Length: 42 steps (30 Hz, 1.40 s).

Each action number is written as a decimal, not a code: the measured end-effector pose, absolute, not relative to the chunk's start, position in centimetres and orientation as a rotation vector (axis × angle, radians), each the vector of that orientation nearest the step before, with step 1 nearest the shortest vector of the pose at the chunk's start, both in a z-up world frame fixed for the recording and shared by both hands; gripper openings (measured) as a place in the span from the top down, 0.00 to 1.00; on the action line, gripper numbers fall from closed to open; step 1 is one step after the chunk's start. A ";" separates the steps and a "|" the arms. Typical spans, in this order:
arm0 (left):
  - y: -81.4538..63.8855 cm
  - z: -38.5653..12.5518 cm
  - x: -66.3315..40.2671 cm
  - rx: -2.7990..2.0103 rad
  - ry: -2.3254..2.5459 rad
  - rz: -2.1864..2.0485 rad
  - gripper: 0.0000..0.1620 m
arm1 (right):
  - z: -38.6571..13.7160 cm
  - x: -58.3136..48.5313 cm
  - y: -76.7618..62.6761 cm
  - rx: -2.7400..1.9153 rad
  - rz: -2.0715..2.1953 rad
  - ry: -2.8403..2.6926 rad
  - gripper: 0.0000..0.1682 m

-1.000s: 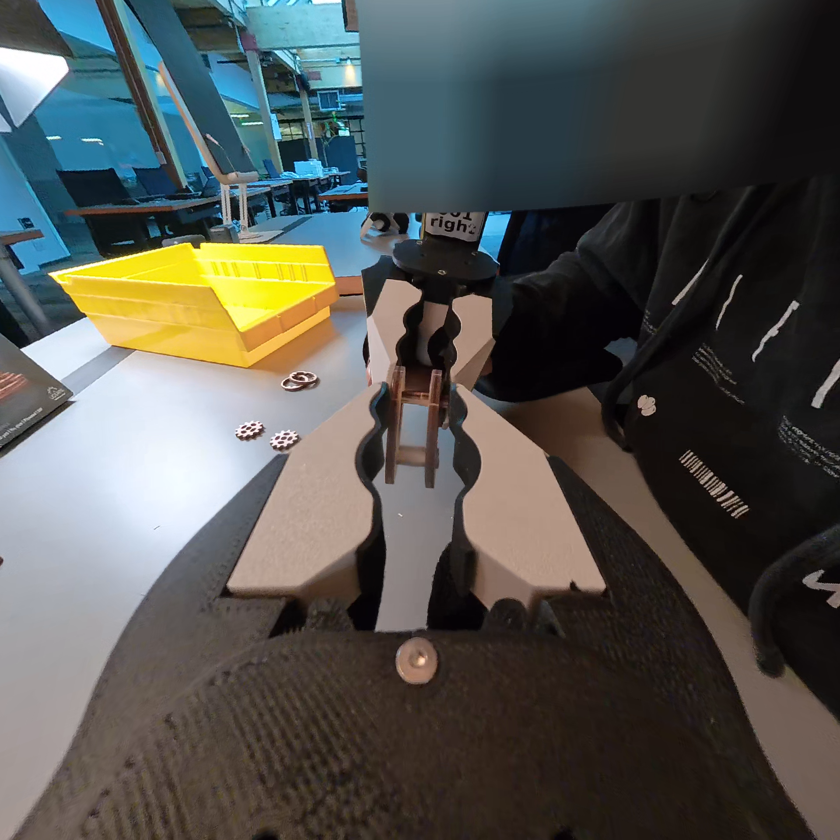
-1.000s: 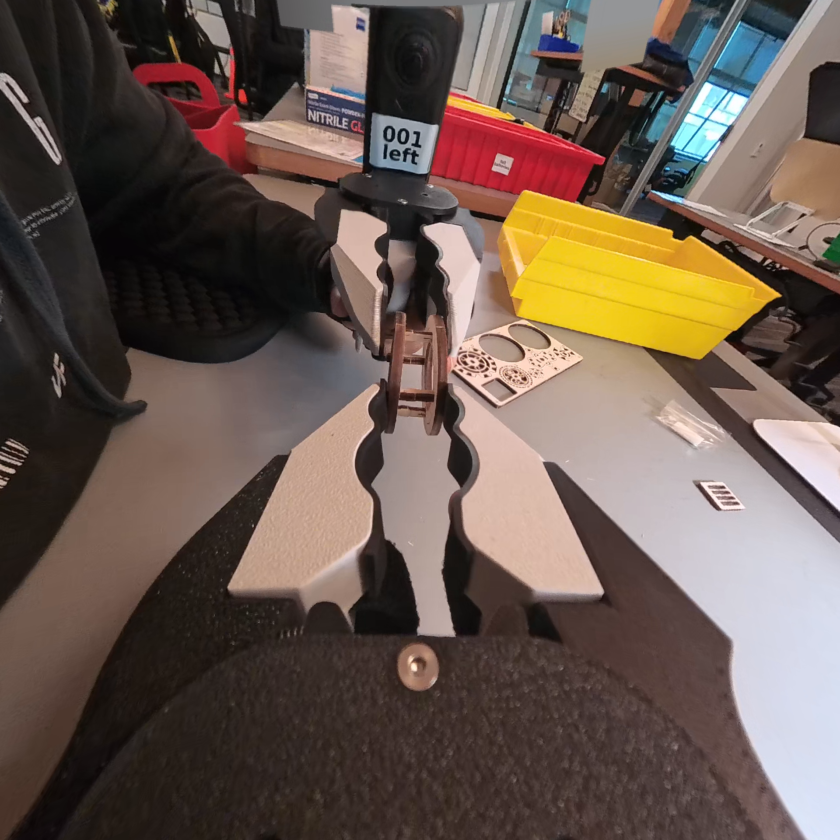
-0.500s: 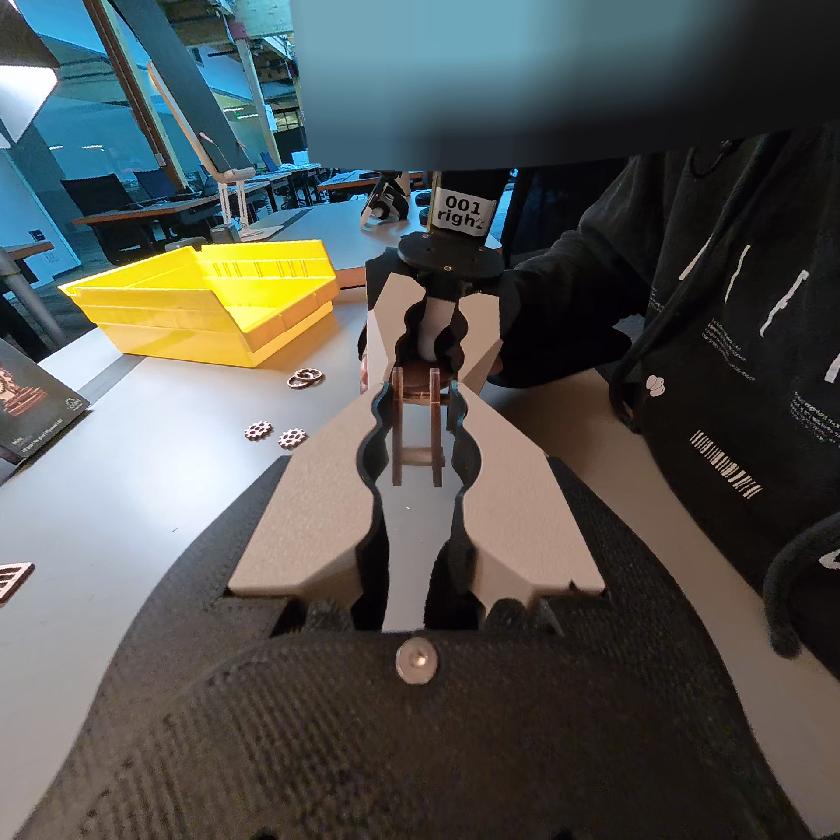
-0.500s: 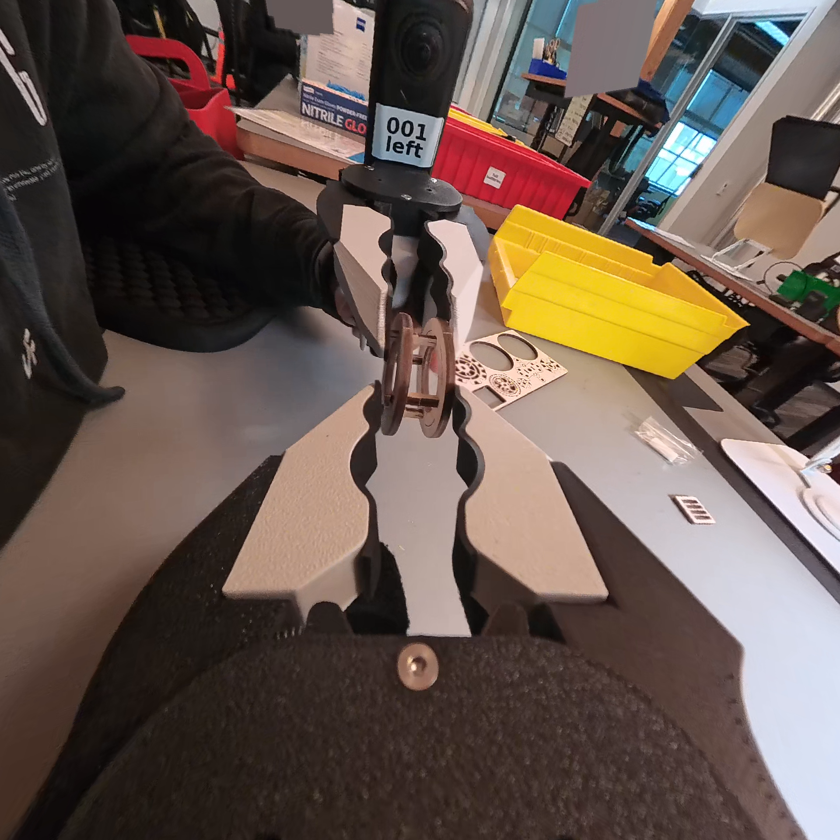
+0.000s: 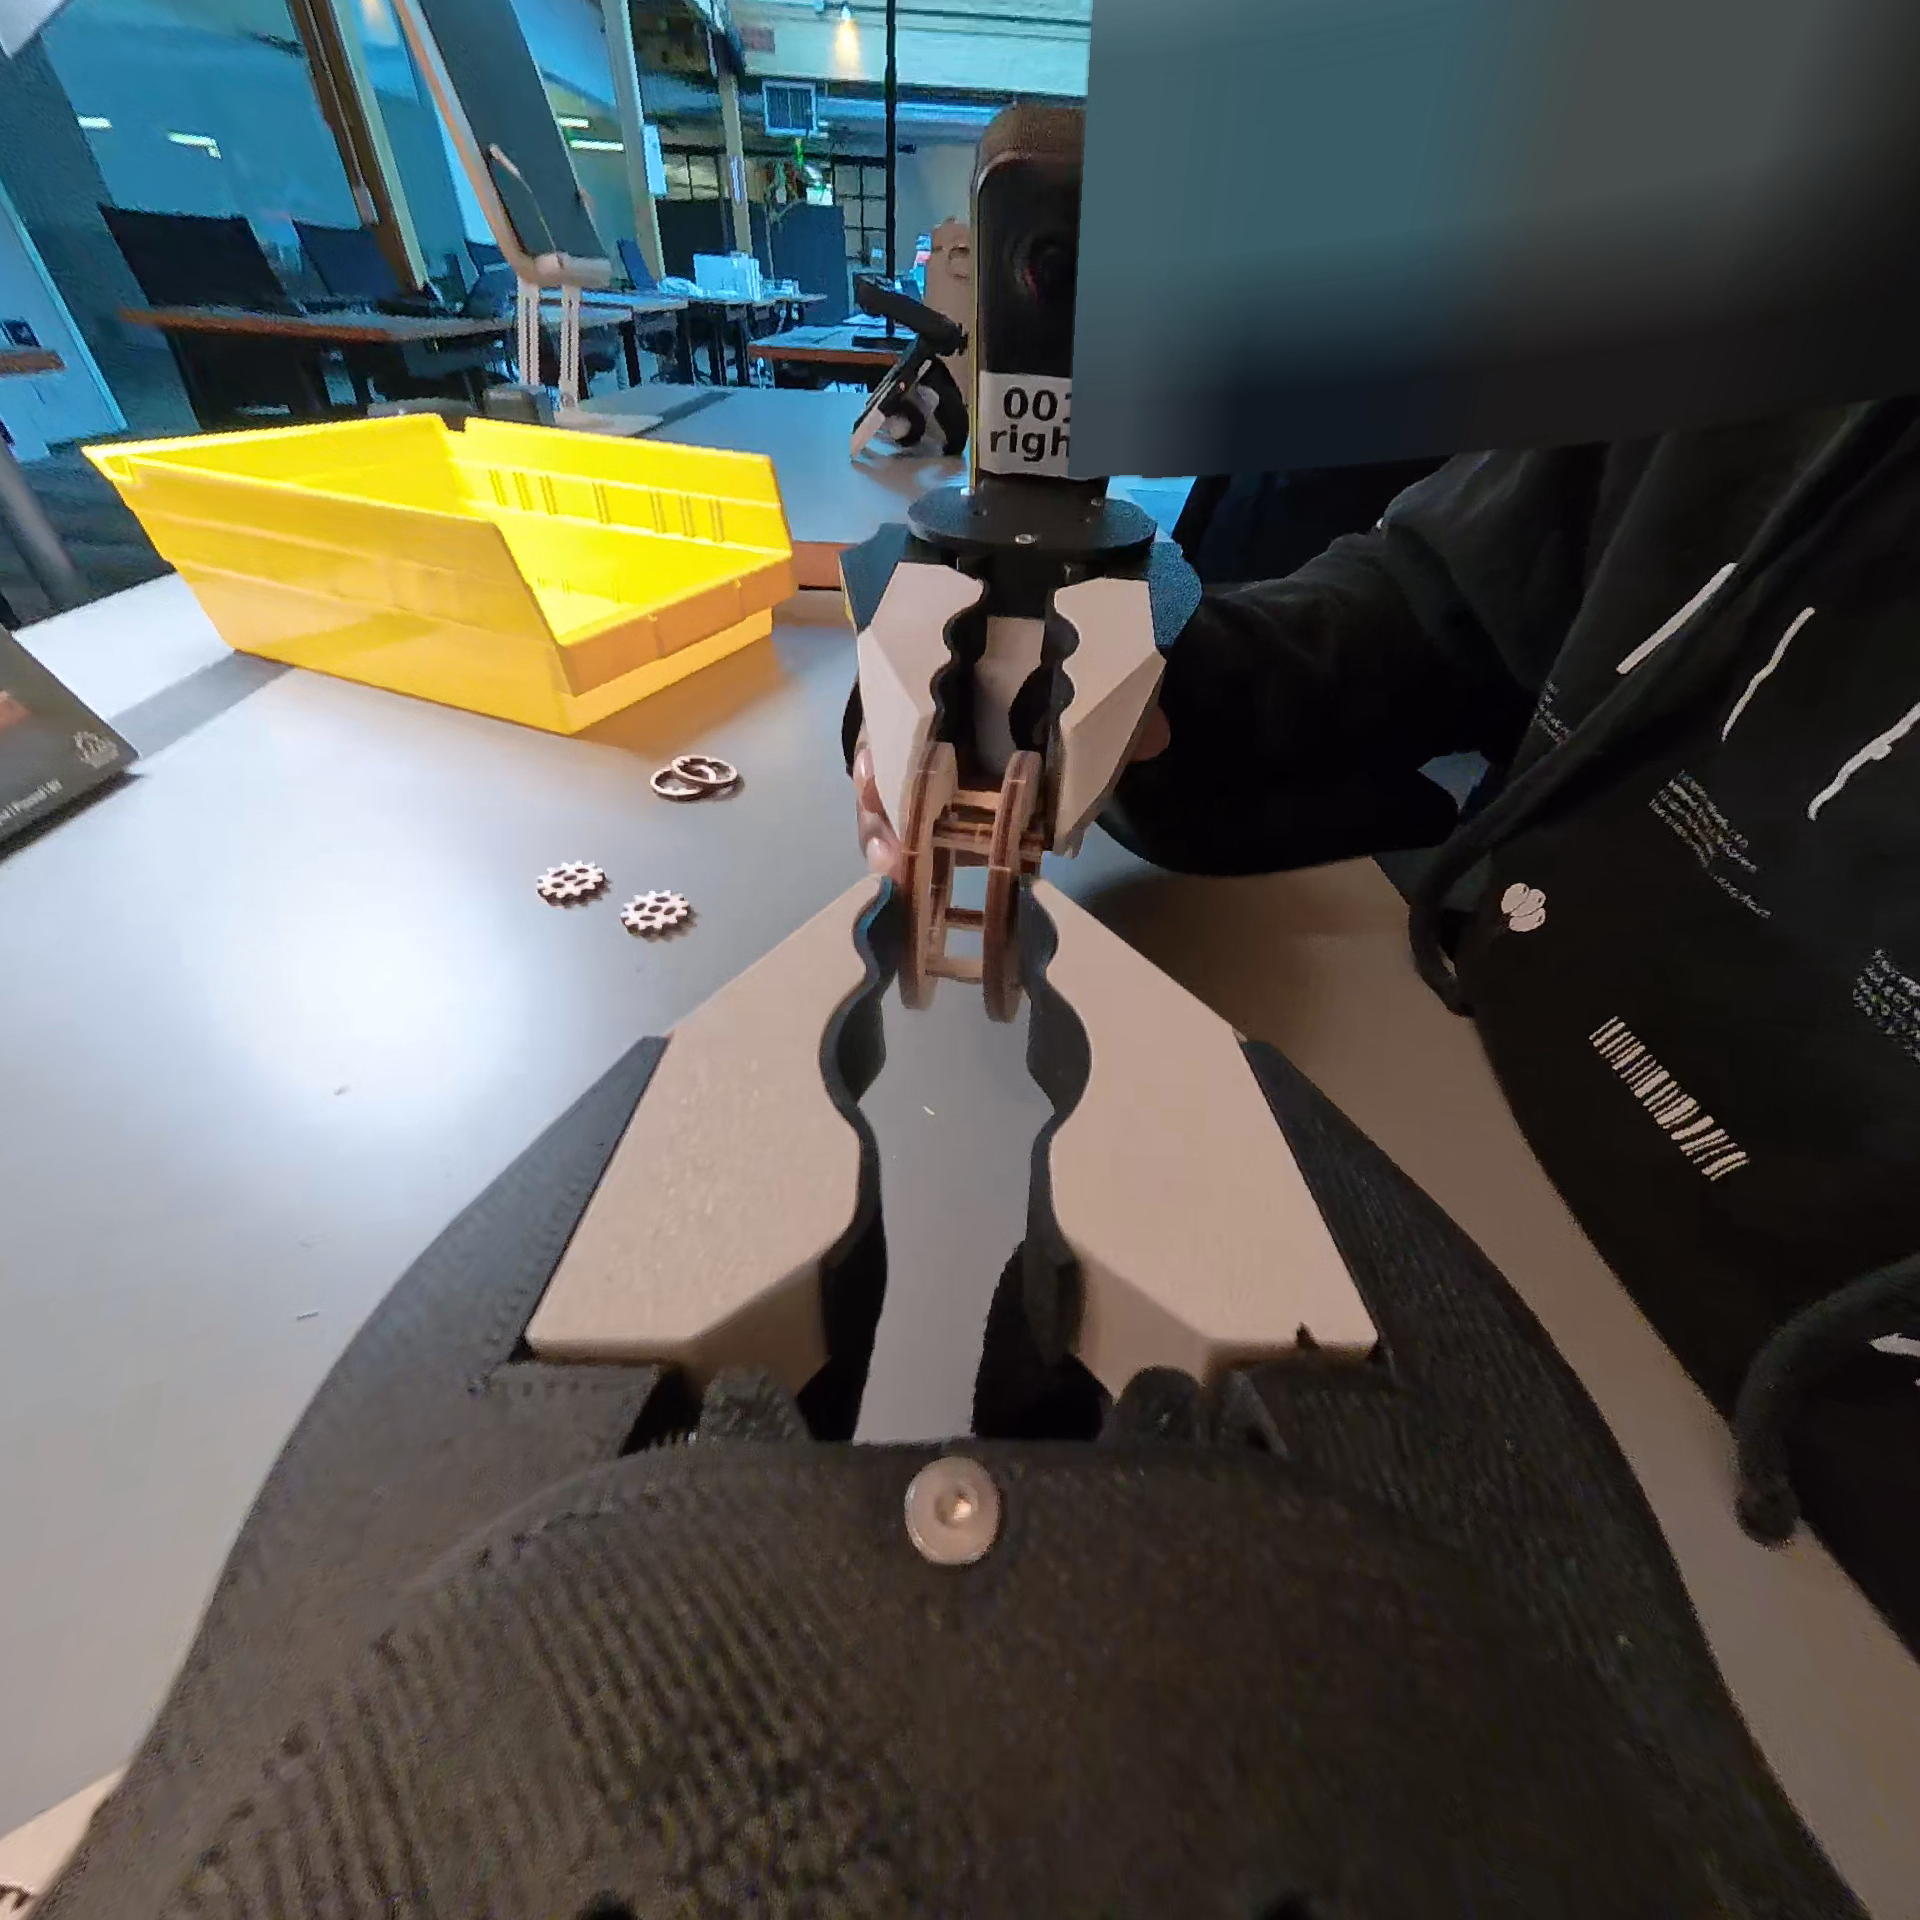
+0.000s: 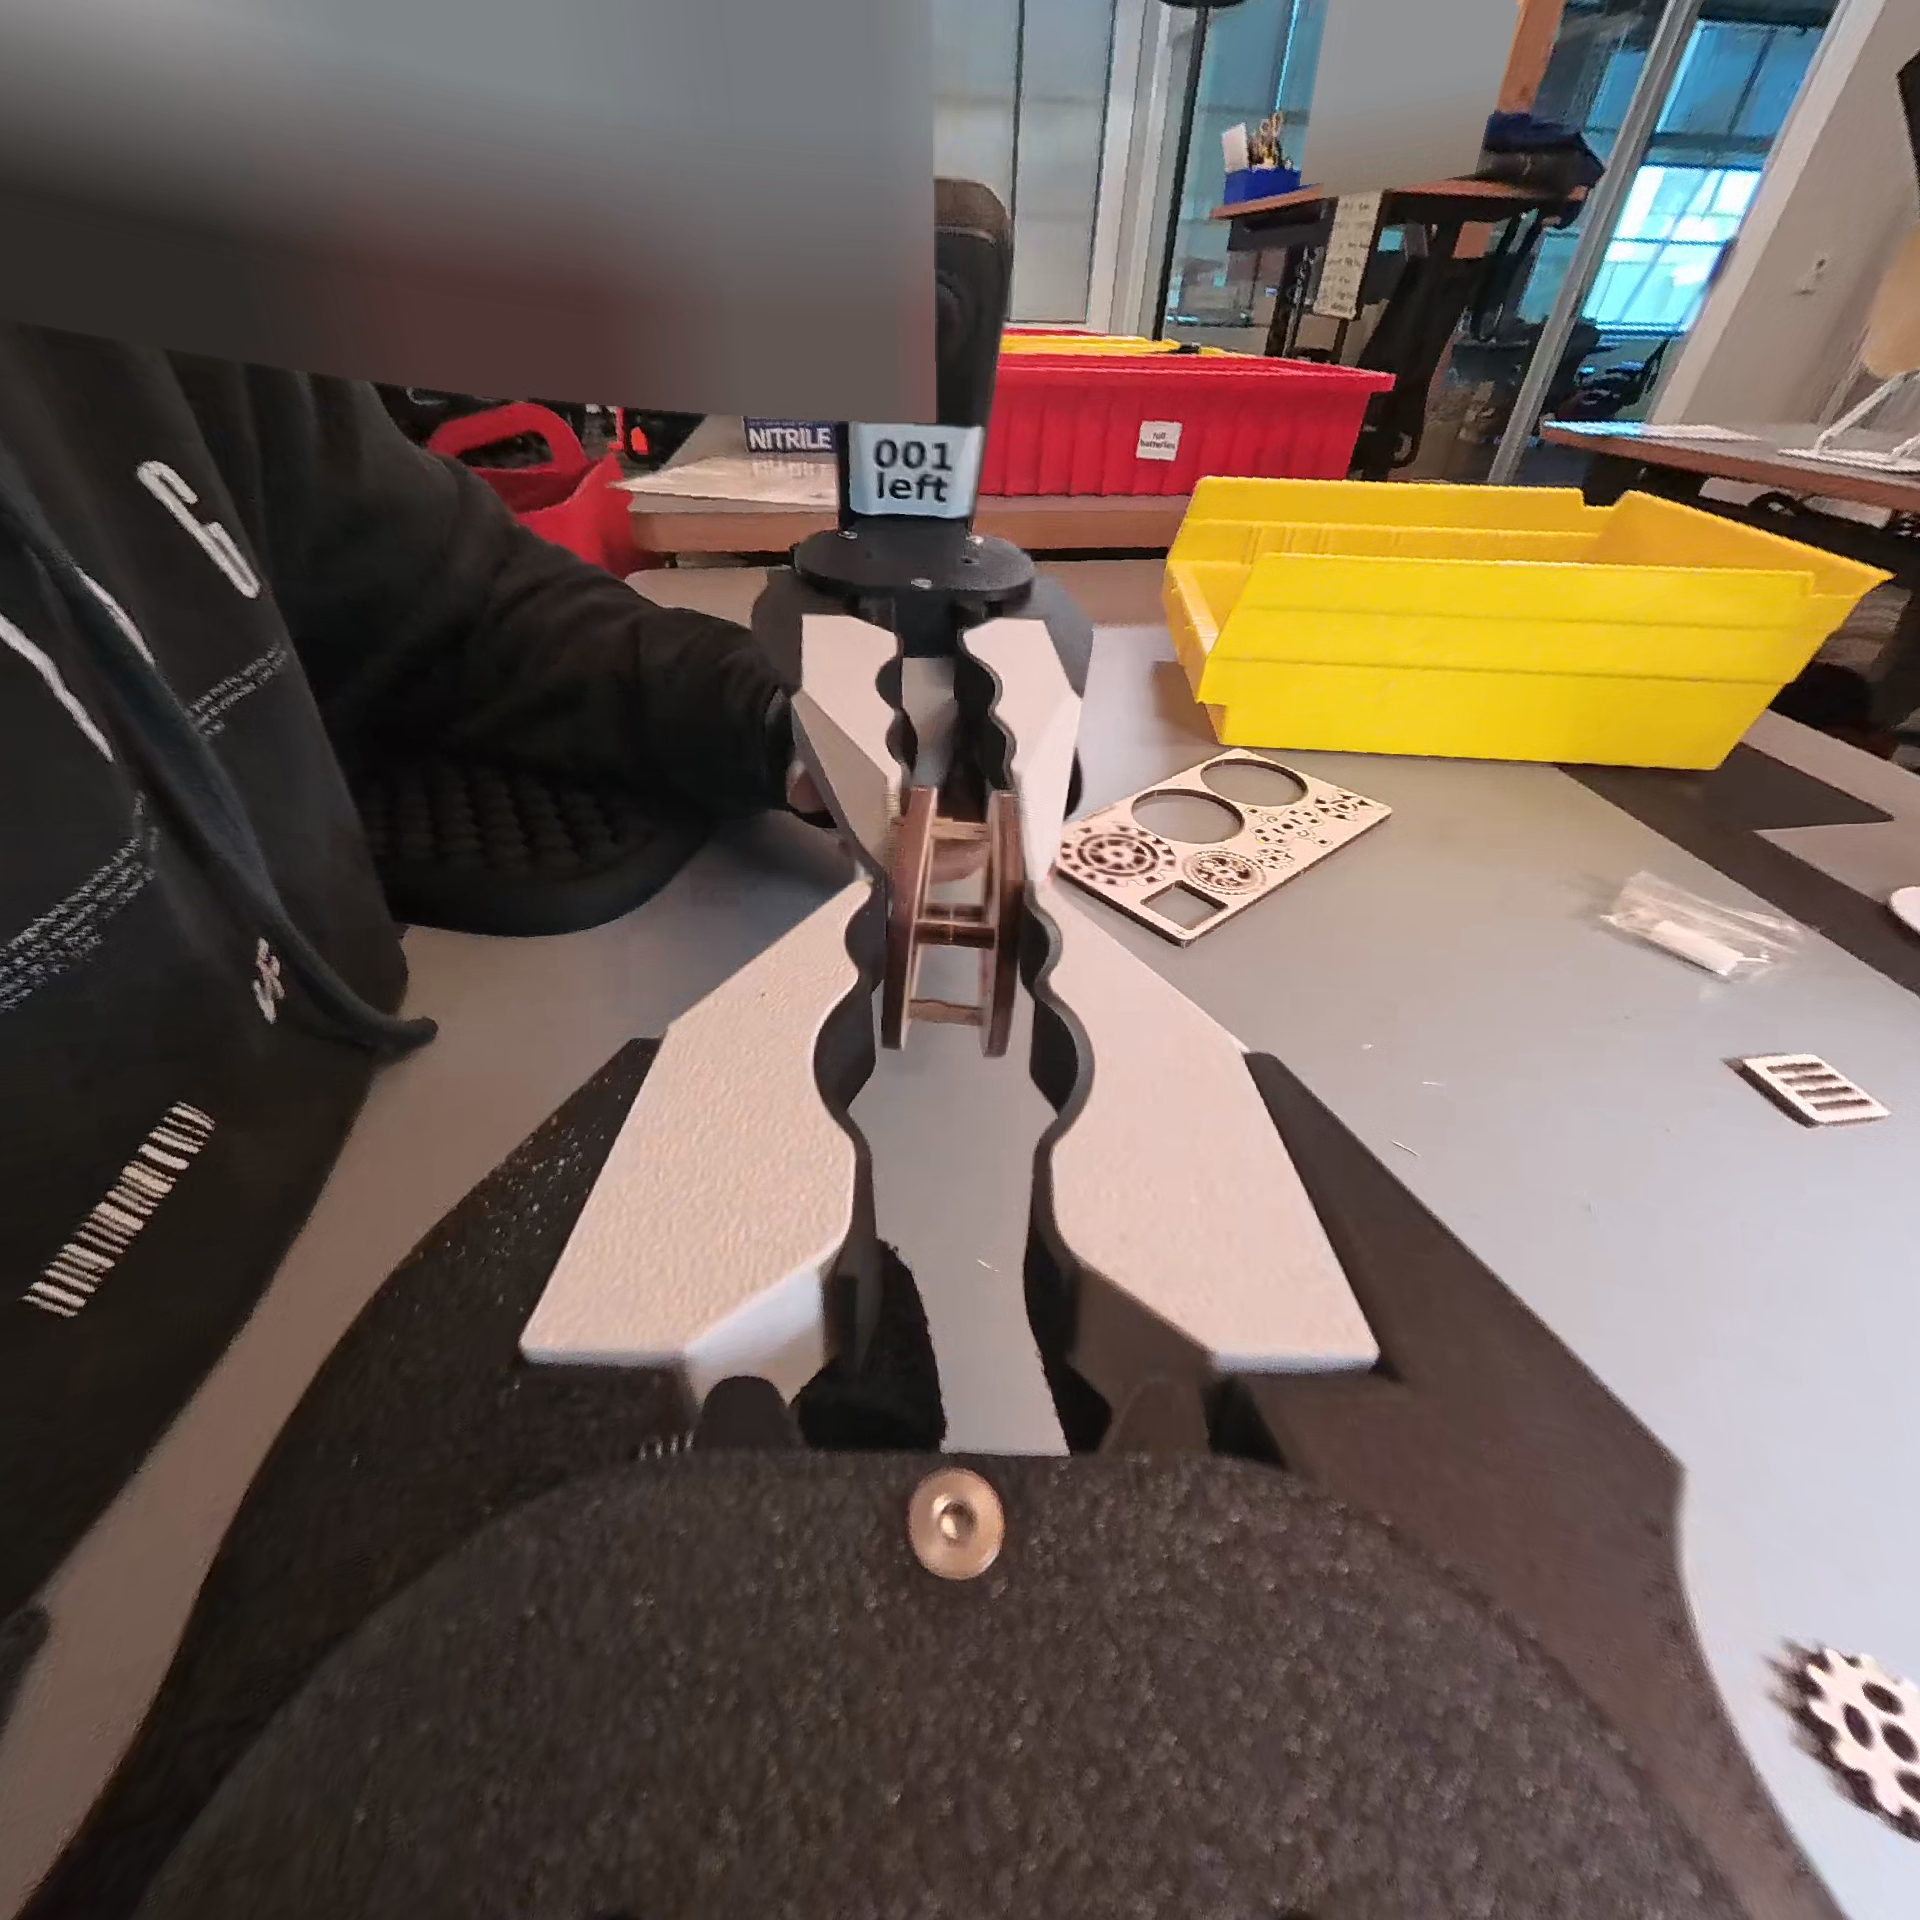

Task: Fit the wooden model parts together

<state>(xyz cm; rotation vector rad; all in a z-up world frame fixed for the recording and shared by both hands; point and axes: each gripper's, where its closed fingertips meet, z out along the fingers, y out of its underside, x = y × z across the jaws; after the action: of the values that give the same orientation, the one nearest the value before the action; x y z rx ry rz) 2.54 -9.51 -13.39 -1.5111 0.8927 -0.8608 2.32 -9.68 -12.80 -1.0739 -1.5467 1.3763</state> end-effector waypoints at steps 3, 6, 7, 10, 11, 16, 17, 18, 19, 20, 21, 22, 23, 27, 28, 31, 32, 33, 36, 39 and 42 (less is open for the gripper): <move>-9.0 -13.5 2.2 -1.550 0.862 -0.844 0.88 | -12.3 2.3 -8.5 -1.071 1.285 -1.502 0.84; -8.6 -14.3 2.1 -1.608 0.880 -0.773 0.88 | -10.9 2.8 -9.3 -0.973 1.272 -1.497 0.91; -8.5 -14.8 2.3 -1.627 0.897 -0.746 0.88 | -11.5 2.7 -9.6 -0.994 1.272 -1.527 0.91; -8.5 -15.8 2.6 -1.677 0.941 -0.682 0.88 | -13.4 2.1 -9.7 -1.060 1.243 -1.593 0.89; -8.4 -16.1 2.5 -1.688 0.944 -0.659 0.88 | -13.7 2.0 -9.9 -1.074 1.249 -1.613 0.90; -8.0 -16.7 2.2 -1.764 0.902 -0.665 0.88 | -15.0 1.4 -9.1 -1.127 1.124 -1.636 0.95; -7.9 -17.0 2.2 -1.780 0.899 -0.663 0.88 | -15.2 1.4 -9.0 -1.145 1.131 -1.639 0.95; -7.9 -17.1 2.2 -1.791 0.894 -0.666 0.88 | -15.3 1.4 -9.0 -1.147 1.135 -1.640 0.95; -7.9 -17.2 2.2 -1.799 0.884 -0.675 0.88 | -15.4 1.4 -8.9 -1.148 1.138 -1.641 0.95; -7.9 -17.2 2.3 -1.810 0.876 -0.687 0.88 | -15.4 1.4 -9.0 -1.154 1.142 -1.646 0.95; -7.9 -17.3 2.3 -1.820 0.869 -0.706 0.88 | -15.5 1.4 -9.0 -1.159 1.146 -1.653 0.96; -8.0 -17.4 2.3 -1.829 0.860 -0.732 0.88 | -15.7 1.4 -9.1 -1.160 1.148 -1.663 0.96; -8.0 -17.5 2.4 -1.842 0.847 -0.765 0.87 | -15.8 1.4 -9.0 -1.163 1.140 -1.666 0.99; -8.2 -17.9 2.5 -1.863 0.849 -0.811 0.87 | -16.3 1.6 -9.2 -1.168 1.149 -1.698 0.99; -8.3 -17.9 2.5 -1.863 0.853 -0.809 0.87 | -16.4 1.7 -9.2 -1.168 1.156 -1.702 0.99; -8.5 -18.0 2.7 -1.853 0.876 -0.813 0.88 | -16.4 1.8 -9.4 -1.157 1.168 -1.712 0.99; -8.5 -18.0 2.7 -1.847 0.885 -0.802 0.88 | -16.4 1.8 -9.5 -1.142 1.162 -1.712 0.99; -8.5 -18.1 2.7 -1.845 0.896 -0.784 0.88 | -16.4 1.9 -9.7 -1.128 1.161 -1.725 0.97; -8.5 -18.3 2.8 -1.854 0.906 -0.770 0.88 | -17.1 1.8 -10.1 -1.130 1.139 -1.767 0.92; -8.5 -18.5 2.7 -1.869 0.898 -0.777 0.88 | -17.6 1.7 -9.8 -1.125 1.079 -1.783 0.92; -8.5 -18.8 2.7 -1.890 0.896 -0.782 0.88 | -18.0 1.8 -9.8 -1.119 1.055 -1.804 0.92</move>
<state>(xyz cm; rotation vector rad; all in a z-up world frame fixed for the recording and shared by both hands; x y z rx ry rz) 2.72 -8.47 -18.79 -1.8897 0.8960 -0.7822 1.75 -9.80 -18.00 -1.1191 -1.8041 1.0546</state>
